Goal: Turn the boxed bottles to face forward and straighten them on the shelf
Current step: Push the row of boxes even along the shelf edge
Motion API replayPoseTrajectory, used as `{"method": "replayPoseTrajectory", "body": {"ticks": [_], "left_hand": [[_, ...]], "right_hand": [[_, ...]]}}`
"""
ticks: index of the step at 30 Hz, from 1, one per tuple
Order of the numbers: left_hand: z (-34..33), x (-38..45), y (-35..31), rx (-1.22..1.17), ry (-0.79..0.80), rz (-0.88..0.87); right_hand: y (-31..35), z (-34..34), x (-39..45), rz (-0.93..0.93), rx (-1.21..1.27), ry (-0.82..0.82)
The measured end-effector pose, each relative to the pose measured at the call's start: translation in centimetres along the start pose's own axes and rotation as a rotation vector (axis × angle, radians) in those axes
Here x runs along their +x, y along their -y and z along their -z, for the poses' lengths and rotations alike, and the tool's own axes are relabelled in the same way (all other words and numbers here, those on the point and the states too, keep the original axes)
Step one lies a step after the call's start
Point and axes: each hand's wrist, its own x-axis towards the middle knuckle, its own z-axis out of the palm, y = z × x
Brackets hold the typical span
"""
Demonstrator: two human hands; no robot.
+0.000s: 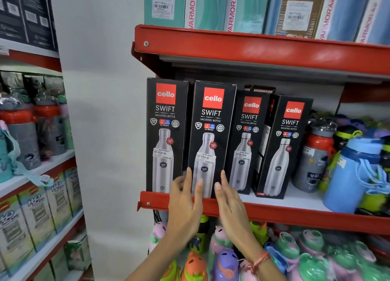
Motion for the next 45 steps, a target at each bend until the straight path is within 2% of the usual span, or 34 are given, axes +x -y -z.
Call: {"method": "replayPoseTrajectory", "body": {"ticks": [2,3,6,8,11,15,18,23,34,41,43,45], "left_hand": [[-0.2,0.0,-1.0,0.056,-0.099,-0.145],[-0.6,0.2,-1.5,0.026,-0.097,-0.185],[-2.8,1.0,-3.0,-0.186,0.131,-0.150],[-5.1,1.5,-3.8,-0.257,0.291,-0.111],[-8.3,2.0,-5.0,-0.314,0.375,-0.004],[-10.0,4.0,-6.2,-0.420,0.363,0.258],[-10.4,4.8,-5.9,-0.406,0.390,0.317],[-9.5,2.8,-5.6,-0.348,0.364,0.219],[-7.1,-1.0,-5.0,-0.322,0.333,0.155],[-7.3,-1.3,-5.1,-0.225,0.347,0.108],[-7.7,-2.2,-5.2,-0.151,0.282,0.080],[-8.3,-3.2,-5.5,-0.084,0.141,-0.010]], "right_hand": [[-0.4,1.3,0.3,0.007,0.053,-0.128],[-0.8,2.1,0.7,0.003,0.075,-0.194],[-2.1,4.6,2.5,-0.046,0.119,-0.297],[-3.0,5.7,3.7,-0.098,0.139,-0.266],[-4.2,6.4,5.2,-0.151,0.160,-0.191],[-4.7,6.3,6.6,-0.217,0.186,-0.122],[-4.8,6.1,6.9,-0.210,0.158,-0.107],[-5.3,6.4,5.4,-0.151,0.022,-0.110],[-5.5,6.8,1.5,-0.103,-0.220,-0.140],[-6.1,7.2,1.3,-0.067,-0.233,-0.128],[-6.2,7.7,1.4,-0.073,-0.185,-0.096],[-6.3,8.4,1.5,-0.070,-0.113,-0.124]]}}
